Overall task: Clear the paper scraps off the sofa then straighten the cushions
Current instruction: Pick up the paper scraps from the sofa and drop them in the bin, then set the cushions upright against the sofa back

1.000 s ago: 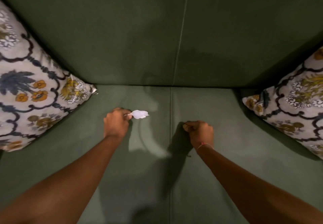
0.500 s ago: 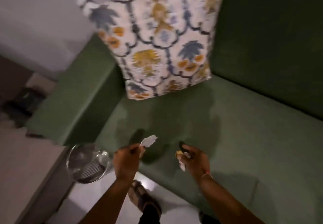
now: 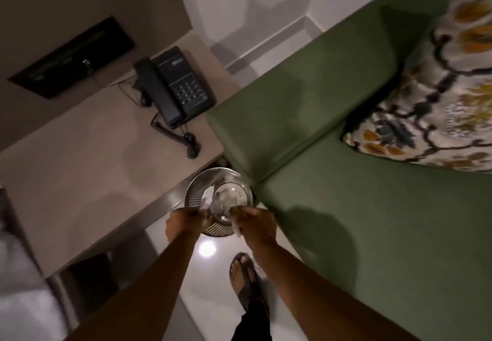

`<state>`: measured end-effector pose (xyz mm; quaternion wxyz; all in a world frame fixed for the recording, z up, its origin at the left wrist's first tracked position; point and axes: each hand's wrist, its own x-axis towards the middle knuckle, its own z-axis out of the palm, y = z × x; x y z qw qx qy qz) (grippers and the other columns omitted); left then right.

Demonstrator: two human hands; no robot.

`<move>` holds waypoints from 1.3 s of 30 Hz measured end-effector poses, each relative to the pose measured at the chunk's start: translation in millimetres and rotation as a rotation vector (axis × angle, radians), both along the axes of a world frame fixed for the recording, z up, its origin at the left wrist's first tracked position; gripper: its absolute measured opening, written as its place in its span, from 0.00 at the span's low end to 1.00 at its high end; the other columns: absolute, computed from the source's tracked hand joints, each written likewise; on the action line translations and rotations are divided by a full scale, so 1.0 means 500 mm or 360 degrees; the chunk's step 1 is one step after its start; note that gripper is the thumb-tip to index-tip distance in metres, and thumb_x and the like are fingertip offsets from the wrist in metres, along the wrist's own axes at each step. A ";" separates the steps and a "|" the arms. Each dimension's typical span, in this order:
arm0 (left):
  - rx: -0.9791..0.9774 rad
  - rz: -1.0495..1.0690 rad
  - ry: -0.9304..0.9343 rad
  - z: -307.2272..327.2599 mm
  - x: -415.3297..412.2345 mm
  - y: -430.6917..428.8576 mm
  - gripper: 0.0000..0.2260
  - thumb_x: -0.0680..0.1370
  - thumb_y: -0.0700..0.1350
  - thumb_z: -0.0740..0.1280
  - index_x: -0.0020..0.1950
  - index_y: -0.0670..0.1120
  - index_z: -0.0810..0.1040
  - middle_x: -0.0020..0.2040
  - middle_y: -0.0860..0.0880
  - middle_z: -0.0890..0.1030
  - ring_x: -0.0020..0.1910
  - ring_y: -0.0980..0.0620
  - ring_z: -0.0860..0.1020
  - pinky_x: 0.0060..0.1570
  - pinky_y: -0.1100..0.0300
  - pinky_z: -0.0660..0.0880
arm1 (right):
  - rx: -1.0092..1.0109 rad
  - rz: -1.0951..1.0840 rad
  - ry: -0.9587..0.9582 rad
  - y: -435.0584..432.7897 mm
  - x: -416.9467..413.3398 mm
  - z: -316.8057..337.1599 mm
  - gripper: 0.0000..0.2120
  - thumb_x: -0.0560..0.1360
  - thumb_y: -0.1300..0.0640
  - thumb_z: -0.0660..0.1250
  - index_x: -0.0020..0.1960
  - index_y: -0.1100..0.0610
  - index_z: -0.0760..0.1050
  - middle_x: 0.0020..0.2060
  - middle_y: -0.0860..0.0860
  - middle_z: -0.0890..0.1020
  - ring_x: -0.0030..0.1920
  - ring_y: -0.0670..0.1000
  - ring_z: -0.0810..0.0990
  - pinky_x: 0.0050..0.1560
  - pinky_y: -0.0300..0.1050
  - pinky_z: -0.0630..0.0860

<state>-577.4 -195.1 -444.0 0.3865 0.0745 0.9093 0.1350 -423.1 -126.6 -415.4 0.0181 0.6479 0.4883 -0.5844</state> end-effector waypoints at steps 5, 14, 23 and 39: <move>0.0035 0.0180 -0.0199 -0.049 -0.031 0.006 0.12 0.66 0.54 0.73 0.42 0.46 0.82 0.44 0.41 0.86 0.39 0.41 0.85 0.40 0.44 0.84 | -0.0392 -0.0291 0.0089 0.006 -0.050 -0.090 0.20 0.72 0.50 0.70 0.63 0.54 0.76 0.63 0.57 0.78 0.61 0.60 0.78 0.62 0.56 0.76; 0.0012 -0.0261 0.0014 0.025 0.015 -0.021 0.13 0.75 0.52 0.65 0.51 0.45 0.83 0.45 0.42 0.85 0.40 0.43 0.84 0.44 0.50 0.82 | -0.0325 -0.0053 0.0207 0.007 0.041 -0.037 0.20 0.75 0.57 0.67 0.67 0.54 0.73 0.58 0.53 0.78 0.58 0.52 0.77 0.64 0.55 0.74; 0.0185 -0.0848 0.0202 0.291 0.230 0.103 0.12 0.77 0.47 0.63 0.55 0.56 0.83 0.56 0.43 0.84 0.54 0.40 0.81 0.55 0.50 0.77 | 0.0109 -0.0193 0.0249 0.137 0.352 0.215 0.14 0.73 0.68 0.68 0.59 0.67 0.78 0.43 0.51 0.82 0.36 0.40 0.78 0.44 0.31 0.73; 0.0669 -0.0892 -0.0236 0.391 0.498 0.589 0.31 0.65 0.42 0.70 0.69 0.46 0.71 0.64 0.40 0.79 0.61 0.38 0.78 0.63 0.40 0.74 | 0.0470 -0.0912 0.0150 0.546 0.791 0.370 0.36 0.66 0.67 0.71 0.71 0.54 0.64 0.62 0.58 0.79 0.63 0.61 0.76 0.65 0.60 0.73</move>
